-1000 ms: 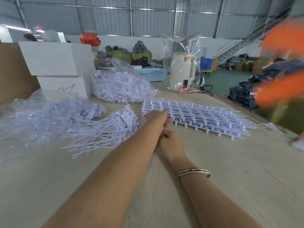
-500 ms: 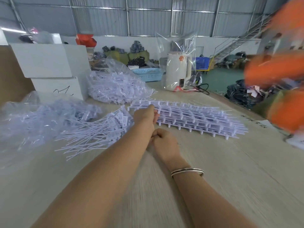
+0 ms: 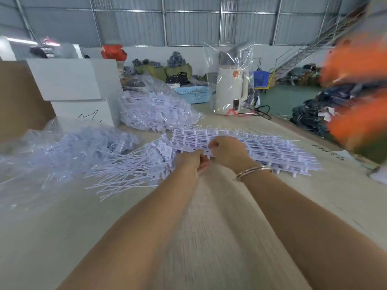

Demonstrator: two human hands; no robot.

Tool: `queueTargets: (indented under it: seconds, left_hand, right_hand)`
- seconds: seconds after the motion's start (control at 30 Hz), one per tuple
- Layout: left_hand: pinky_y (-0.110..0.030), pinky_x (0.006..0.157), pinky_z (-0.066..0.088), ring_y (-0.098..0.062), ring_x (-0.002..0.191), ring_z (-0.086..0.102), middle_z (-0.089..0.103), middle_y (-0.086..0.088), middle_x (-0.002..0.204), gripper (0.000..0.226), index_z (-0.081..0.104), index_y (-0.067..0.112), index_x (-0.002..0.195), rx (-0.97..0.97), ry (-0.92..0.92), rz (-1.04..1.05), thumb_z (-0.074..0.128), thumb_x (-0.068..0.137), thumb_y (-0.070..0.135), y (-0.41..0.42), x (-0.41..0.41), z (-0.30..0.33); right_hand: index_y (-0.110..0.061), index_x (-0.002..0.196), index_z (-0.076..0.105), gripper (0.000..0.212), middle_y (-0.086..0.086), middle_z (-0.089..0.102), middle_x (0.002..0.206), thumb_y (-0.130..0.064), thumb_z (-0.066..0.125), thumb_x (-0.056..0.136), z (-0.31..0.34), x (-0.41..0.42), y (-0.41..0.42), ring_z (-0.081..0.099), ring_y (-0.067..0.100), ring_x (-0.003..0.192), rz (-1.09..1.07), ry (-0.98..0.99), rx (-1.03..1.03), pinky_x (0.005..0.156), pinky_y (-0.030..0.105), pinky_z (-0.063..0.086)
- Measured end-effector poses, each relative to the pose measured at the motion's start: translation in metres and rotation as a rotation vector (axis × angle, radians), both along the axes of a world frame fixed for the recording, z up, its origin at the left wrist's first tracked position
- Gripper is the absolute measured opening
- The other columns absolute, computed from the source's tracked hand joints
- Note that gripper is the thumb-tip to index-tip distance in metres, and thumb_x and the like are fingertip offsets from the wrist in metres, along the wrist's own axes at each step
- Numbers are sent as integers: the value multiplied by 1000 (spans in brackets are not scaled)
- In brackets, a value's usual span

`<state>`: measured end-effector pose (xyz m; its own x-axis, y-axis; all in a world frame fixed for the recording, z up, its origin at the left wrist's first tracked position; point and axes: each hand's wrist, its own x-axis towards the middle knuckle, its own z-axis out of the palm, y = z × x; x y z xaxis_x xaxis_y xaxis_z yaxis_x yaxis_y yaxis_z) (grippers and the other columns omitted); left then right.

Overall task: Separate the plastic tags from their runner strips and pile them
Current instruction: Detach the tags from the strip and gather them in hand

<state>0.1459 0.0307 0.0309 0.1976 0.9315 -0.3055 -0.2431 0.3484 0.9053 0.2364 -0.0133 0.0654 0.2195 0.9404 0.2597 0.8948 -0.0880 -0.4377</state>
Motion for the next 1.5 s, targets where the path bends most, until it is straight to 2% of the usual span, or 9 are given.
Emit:
queueTargets:
  seconds: [0.1,0.23,0.37,0.47,0.57,0.93,1.13,1.37,1.5]
  left_hand:
    - [-22,54,53,-14,65,57,58,-8,80,12,54,2,91,24,-1,13,47,98,10,-3,0,-2]
    - [-20,57,55,-16,67,63,64,-11,82,14,61,-4,97,107,44,55,54,94,7,1,1,-4]
    - [-17,45,48,-5,43,59,63,-1,54,25,60,5,66,167,127,80,57,91,8,-8,7,6]
    - [-18,42,49,-8,43,61,62,-1,48,25,58,5,59,286,66,232,61,84,3,-18,-10,14]
    - [-21,47,53,-15,52,65,64,-8,62,18,59,2,70,284,49,268,56,87,8,-24,-32,28]
    - [-18,41,47,-10,35,54,54,5,39,16,54,8,68,434,0,427,59,83,8,-35,-134,106]
    - [-19,46,50,-11,51,59,59,-3,64,16,59,13,74,354,349,-282,56,90,14,-27,-177,91]
    - [-21,51,40,-10,54,48,53,3,65,21,56,18,71,264,825,-791,59,90,27,-21,-201,52]
    - [-19,73,46,-12,89,53,55,1,104,46,61,10,112,228,836,-868,61,77,40,-27,-200,46]
  right_hand:
    - [-3,108,65,28,14,59,123,-10,41,95,6,2,16,54,27,111,83,15,-245,91,33,44]
    - [-12,59,50,40,7,55,61,-13,38,96,21,-3,21,50,15,49,111,-87,-432,38,20,38]
    - [-5,69,54,34,11,59,78,-6,34,96,30,-2,29,53,24,62,118,-77,-460,43,23,45]
    - [-11,101,60,31,6,58,107,-21,31,101,31,4,30,58,27,98,209,-87,-472,87,34,48]
    - [-17,100,51,26,10,53,113,-27,27,102,36,12,24,47,16,98,177,-24,-440,96,28,38]
    - [-12,112,62,46,0,58,82,-41,29,100,31,39,13,49,12,64,67,211,-293,53,22,32]
    - [-11,89,67,36,3,63,70,-31,38,98,26,22,0,54,16,58,78,536,73,59,26,44]
    - [-14,82,64,34,4,67,66,-30,38,99,13,-16,-13,62,18,55,125,1092,-68,53,23,47]
    - [-13,97,66,24,4,70,77,-27,46,95,7,5,-20,66,18,59,193,1468,19,61,28,50]
